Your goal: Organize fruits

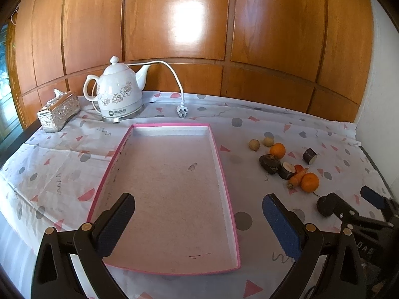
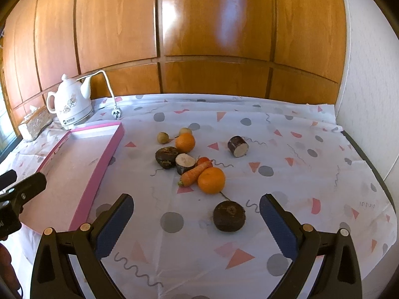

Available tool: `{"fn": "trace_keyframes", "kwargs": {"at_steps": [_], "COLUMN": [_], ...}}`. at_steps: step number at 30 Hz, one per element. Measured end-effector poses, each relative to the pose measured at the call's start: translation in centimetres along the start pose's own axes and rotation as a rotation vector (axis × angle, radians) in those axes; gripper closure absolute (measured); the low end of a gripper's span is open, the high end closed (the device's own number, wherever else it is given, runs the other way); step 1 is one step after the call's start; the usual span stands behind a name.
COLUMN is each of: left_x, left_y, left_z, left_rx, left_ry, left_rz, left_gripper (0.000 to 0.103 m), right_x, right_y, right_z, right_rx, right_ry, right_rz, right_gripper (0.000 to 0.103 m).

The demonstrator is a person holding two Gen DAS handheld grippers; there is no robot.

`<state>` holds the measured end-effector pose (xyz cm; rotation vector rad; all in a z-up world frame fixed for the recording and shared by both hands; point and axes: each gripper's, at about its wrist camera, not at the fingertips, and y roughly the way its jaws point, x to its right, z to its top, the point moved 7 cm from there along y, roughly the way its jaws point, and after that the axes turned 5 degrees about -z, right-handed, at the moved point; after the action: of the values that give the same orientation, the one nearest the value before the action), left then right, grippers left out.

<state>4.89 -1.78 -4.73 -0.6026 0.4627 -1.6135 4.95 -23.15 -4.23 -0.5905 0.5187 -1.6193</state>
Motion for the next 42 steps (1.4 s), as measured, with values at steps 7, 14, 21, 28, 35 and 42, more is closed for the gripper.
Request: {"fn": "trace_keyframes", "kwargs": {"at_steps": [7,14,21,28,35,42], "left_x": [1.6,4.6,11.5,19.0,22.7,22.5], "left_y": [1.2,2.4,5.4,7.3,9.9,10.7], "left_z": [-0.1,-0.8,-2.4,-3.5,-4.5,-5.3], "left_rx": [-0.047,-0.106,-0.254,-0.292,-0.341,-0.353], "left_ry": [0.026,0.103,0.211,0.338,0.387,0.365], "left_rz": [-0.072,-0.196,-0.401,-0.477,-0.477,-0.503], "left_gripper": [0.0,0.01,0.046,0.046,0.043,0.06], "right_x": [4.1,8.8,12.3,14.6,15.3,15.5], "right_y": [0.8,2.7,3.1,3.7,3.7,4.1], "right_z": [-0.1,-3.4,-3.7,-4.2,-4.4,-4.8], "right_rx": [-0.058,-0.182,-0.185,-0.209,-0.207,-0.224], "right_ry": [0.072,0.133,0.206,0.293,0.306,0.31], "right_rz": [0.009,0.019,-0.047,-0.072,-0.098,-0.096], "right_gripper": [0.013,0.062,0.062,0.062,0.062,0.062]}}
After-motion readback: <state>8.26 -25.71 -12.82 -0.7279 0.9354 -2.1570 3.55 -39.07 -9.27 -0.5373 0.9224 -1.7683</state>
